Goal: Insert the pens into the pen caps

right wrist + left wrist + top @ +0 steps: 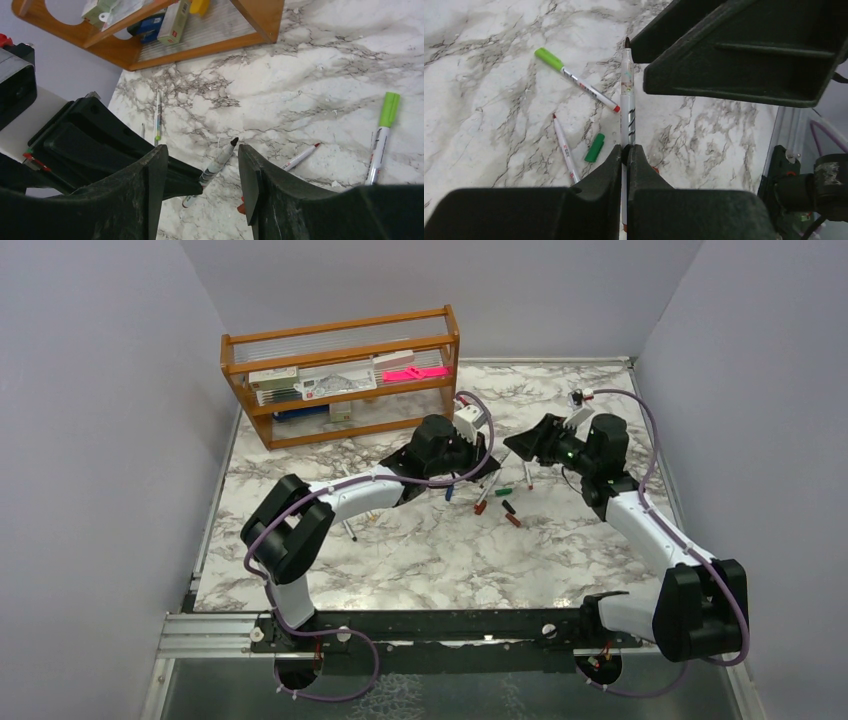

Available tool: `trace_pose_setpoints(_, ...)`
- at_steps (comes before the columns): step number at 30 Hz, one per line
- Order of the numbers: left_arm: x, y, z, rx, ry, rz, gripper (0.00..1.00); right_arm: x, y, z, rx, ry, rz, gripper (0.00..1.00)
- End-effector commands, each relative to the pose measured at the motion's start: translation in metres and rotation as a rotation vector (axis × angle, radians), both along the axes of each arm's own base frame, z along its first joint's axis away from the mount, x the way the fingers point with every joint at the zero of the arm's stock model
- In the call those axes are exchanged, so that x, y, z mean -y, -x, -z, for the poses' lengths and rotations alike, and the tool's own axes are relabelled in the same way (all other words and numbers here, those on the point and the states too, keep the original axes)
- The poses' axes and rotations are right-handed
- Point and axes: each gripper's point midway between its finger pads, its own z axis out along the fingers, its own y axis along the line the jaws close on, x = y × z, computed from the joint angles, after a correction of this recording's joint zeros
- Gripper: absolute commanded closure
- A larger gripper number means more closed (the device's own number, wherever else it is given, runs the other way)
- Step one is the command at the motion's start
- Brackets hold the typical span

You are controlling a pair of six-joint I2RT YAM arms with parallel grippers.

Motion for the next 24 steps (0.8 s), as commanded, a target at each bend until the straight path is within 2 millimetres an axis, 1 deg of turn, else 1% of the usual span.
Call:
trace_pose_setpoints(1, 0.016, 0.010, -0.045, 0.043, 0.153, 0.070, 1.00, -0.007, -0.005, -0.025, 0.073, -0.029, -0.054, 0.46)
trace_pose_setpoints(5, 0.023, 0.012, -0.056, 0.031, 0.196, 0.093, 1.00, -0.007, -0.006, -0.017, 0.063, -0.020, -0.054, 0.47)
trace_pose_setpoints(8, 0.027, 0.011, -0.060, 0.032, 0.208, 0.102, 1.00, -0.007, -0.006, -0.014, 0.056, -0.021, -0.058, 0.55)
trace_pose_setpoints(9, 0.027, 0.010, -0.059, 0.031, 0.207, 0.099, 1.00, -0.008, -0.005, -0.015, 0.056, -0.024, -0.060, 0.61)
trace_pose_setpoints(12, 0.028, 0.009, -0.055, 0.026, 0.202, 0.096, 1.00, -0.008, -0.004, -0.019, 0.068, -0.027, -0.060, 0.90)
trace_pose_setpoints(13, 0.028, 0.009, -0.053, 0.025, 0.200, 0.094, 1.00, -0.008, -0.004, -0.019, 0.069, -0.024, -0.060, 0.98)
trace_pose_setpoints(14, 0.029, 0.009, -0.052, 0.023, 0.200, 0.094, 1.00, -0.008, -0.005, -0.020, 0.072, -0.024, -0.061, 0.99)
trace_pose_setpoints(15, 0.030, 0.010, -0.052, 0.022, 0.201, 0.103, 0.92, -0.008, -0.005, -0.021, 0.072, -0.025, -0.062, 0.99)
trace_pose_setpoints(17, 0.032, 0.012, -0.051, 0.018, 0.202, 0.121, 0.71, -0.009, -0.003, -0.024, 0.076, -0.038, -0.067, 0.99)
trace_pose_setpoints(18, 0.032, 0.012, -0.050, 0.014, 0.204, 0.127, 0.63, -0.011, -0.002, -0.026, 0.080, -0.050, -0.076, 0.99)
trace_pose_setpoints(19, 0.033, 0.012, -0.050, 0.012, 0.205, 0.131, 0.58, -0.012, -0.001, -0.029, 0.083, -0.062, -0.083, 0.99)
trace_pose_setpoints(20, 0.034, 0.013, -0.048, 0.007, 0.204, 0.132, 0.56, -0.014, 0.000, -0.031, 0.086, -0.073, -0.089, 0.99)
trace_pose_setpoints(22, 0.035, 0.013, -0.047, 0.007, 0.203, 0.135, 0.55, -0.016, 0.001, -0.033, 0.085, -0.093, -0.101, 0.99)
trace_pose_setpoints(24, 0.036, 0.013, -0.044, 0.003, 0.201, 0.136, 0.58, -0.018, 0.002, -0.035, 0.084, -0.106, -0.112, 0.99)
